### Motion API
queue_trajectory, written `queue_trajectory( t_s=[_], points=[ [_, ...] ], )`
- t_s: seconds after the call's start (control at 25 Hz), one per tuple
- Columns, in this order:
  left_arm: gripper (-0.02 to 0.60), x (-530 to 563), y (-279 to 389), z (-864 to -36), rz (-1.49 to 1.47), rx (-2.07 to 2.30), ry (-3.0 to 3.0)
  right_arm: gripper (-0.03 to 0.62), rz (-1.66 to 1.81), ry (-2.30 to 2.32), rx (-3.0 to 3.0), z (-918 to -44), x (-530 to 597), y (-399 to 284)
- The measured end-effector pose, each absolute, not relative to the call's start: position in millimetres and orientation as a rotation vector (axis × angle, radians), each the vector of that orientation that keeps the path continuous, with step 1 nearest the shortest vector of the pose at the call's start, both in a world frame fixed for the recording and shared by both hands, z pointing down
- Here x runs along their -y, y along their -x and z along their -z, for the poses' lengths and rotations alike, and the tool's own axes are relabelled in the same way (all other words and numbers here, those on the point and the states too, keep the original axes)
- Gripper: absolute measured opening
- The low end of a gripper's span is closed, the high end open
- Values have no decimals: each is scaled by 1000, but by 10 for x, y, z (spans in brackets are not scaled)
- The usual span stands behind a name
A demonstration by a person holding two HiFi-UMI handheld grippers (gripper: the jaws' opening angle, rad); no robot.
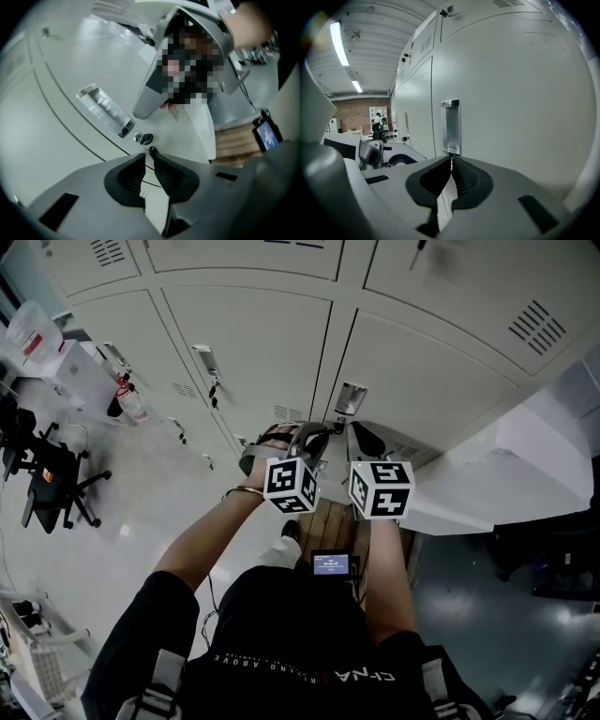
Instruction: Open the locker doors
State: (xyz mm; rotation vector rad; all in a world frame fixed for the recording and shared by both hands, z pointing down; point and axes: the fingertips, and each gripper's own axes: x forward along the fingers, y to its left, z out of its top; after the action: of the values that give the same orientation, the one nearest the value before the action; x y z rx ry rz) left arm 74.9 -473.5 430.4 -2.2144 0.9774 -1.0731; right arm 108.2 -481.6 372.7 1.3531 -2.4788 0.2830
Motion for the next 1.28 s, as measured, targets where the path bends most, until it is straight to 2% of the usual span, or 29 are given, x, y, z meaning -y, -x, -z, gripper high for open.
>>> queue_trajectory(
  t_s=[0.2,0.36,0.84,1.0,1.28],
  points=[
    [66,4757,-667,-4227,725,-1214,2722,32,-269,-1340,2545,-3592,4896,-913],
    [51,4807,-678,-4071,501,-1236,2915,34,-264,-1363,2570,-3500,4969,-829],
    [43,4958,-744,-4061,489,-1237,2934,35,-243,-1443,2564,-3401,5135,-753],
    [43,4935,-742,-4064,481,-1231,2947,80,-258,-1413,2579,-3401,5117,-706],
    [43,4851,-715,-4095,480,-1241,2958,78,-174,-1513,2474,-3446,5181,-721]
  ],
)
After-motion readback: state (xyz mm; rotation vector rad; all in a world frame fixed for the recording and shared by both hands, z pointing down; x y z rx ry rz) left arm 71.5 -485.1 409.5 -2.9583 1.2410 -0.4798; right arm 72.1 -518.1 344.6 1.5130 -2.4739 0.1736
